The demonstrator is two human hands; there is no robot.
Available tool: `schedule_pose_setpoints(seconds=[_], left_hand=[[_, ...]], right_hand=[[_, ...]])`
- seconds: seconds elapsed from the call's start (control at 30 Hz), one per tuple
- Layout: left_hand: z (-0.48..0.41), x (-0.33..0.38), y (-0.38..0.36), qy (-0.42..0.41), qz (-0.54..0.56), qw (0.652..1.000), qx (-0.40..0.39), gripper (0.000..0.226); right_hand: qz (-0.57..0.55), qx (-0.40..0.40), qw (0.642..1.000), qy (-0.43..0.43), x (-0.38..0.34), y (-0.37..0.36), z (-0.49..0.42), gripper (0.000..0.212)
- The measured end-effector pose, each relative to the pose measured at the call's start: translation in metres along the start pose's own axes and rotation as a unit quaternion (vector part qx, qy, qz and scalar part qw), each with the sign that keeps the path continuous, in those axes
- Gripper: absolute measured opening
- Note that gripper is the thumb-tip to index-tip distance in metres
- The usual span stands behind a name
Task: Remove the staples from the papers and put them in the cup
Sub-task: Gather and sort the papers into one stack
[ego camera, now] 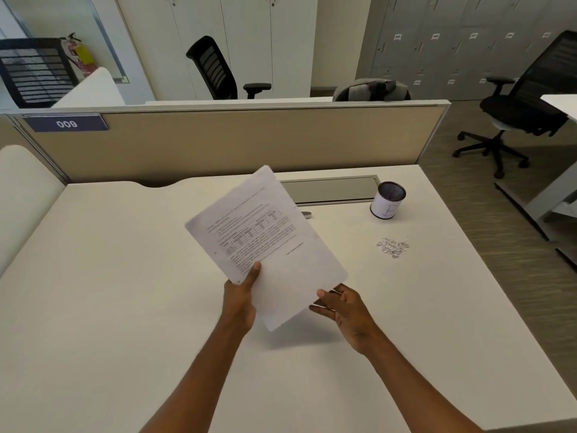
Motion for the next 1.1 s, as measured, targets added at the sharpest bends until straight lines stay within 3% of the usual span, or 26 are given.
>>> schedule_pose_setpoints(seconds=[0.07, 0.17, 0.3, 0.43, 0.57, 0.77, 1.0, 1.1], left_hand=[[0.004, -0.013, -0.009, 0.017, 0.056, 0.998, -0.005, 0.037], [0.015, -0.036, -0.022, 0.048, 0.085, 0.995, 0.002, 0.045], [0.020, -0.054, -0.026, 0.060, 0.105, 0.992, -0.017, 0.055], [0.004, -0.025, -0.001, 0.046, 0.109, 0.993, -0.024, 0.053], [-0.013, 0.022, 0.032, 0.075, -0.031, 0.992, -0.092, 0.040], [-0.008, 0.042, 0.021, 0.098, -0.250, 0.944, -0.193, 0.038], [-0.004, 0.026, 0.007, -0.013, -0.243, 0.958, -0.154, 0.028], [0.000, 0.008, 0.008, -0.018, -0.241, 0.959, -0.150, 0.029]], right_hand=[[-0.019, -0.013, 1.000, -0.001, 0.004, -0.015, 0.002, 0.036], [-0.044, 0.047, 0.998, 0.010, 0.007, -0.025, 0.005, 0.035], [0.010, 0.119, 0.992, 0.030, 0.006, -0.014, 0.007, 0.025], [0.083, 0.138, 0.987, 0.029, -0.008, 0.018, 0.008, 0.026], [0.153, 0.132, 0.979, 0.018, -0.024, 0.055, 0.013, 0.031], [0.242, 0.082, 0.966, 0.037, -0.038, 0.062, 0.017, 0.027], [0.255, 0.115, 0.957, 0.075, -0.027, 0.062, 0.019, 0.014], [0.235, 0.132, 0.961, 0.065, -0.012, 0.070, 0.023, 0.025]])
Point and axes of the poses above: each hand's wrist, its own z-axis away from the middle knuckle, its own y-axis out of the back of the hand, x = y × z, the point moved 7 cm from there along -z, towards the middle knuckle, and after that the axes turned 6 degrees about y, right-handed, at the moved point
